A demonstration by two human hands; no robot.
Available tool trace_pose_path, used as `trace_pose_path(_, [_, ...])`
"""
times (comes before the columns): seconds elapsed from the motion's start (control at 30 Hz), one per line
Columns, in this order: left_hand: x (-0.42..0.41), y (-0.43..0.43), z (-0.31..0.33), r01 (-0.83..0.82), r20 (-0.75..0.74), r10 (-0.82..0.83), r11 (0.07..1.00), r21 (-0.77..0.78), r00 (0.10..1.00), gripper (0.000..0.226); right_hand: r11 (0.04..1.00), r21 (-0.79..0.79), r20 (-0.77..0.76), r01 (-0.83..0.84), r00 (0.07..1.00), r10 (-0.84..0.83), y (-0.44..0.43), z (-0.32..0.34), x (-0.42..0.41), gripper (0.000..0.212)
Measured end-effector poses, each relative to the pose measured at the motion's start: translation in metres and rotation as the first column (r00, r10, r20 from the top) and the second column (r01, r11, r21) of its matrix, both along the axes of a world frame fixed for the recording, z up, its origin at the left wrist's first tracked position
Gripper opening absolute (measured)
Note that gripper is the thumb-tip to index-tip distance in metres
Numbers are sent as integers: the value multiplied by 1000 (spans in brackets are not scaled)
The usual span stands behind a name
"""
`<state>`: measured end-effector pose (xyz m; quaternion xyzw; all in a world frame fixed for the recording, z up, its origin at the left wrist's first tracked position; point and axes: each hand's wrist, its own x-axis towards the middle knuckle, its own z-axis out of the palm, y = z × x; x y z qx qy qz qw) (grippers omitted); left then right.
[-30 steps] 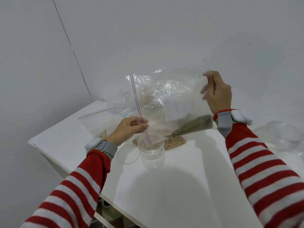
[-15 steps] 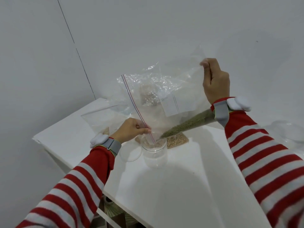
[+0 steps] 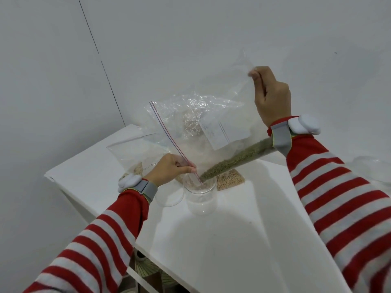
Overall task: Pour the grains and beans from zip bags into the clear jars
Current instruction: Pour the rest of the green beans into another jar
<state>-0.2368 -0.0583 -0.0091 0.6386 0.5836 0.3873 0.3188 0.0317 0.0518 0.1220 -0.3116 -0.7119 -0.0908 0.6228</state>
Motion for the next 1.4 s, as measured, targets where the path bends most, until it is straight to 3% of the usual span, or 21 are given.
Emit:
trace_pose_path(0.53, [4,-1,-4,-24,83,20,999,40,996,13,995,100,33,24,999,-27,-7,24,-23,46])
trace_pose_path(0.63, [5,-2,-4,-18,104,15,999,34,994,3,994,103,51,27,998,-33,-8,25,-25,45])
trace_pose_path(0.87, [5,-1,-9,-12,72,10,1000,23,997,15,994,109,61,32,997,-39,-11,25,-28,44])
trace_pose_path(1.4, [7,-1,-10,-30,63,29,1000,6,998,18,996,79,72,36,997,-42,-13,24,-29,46])
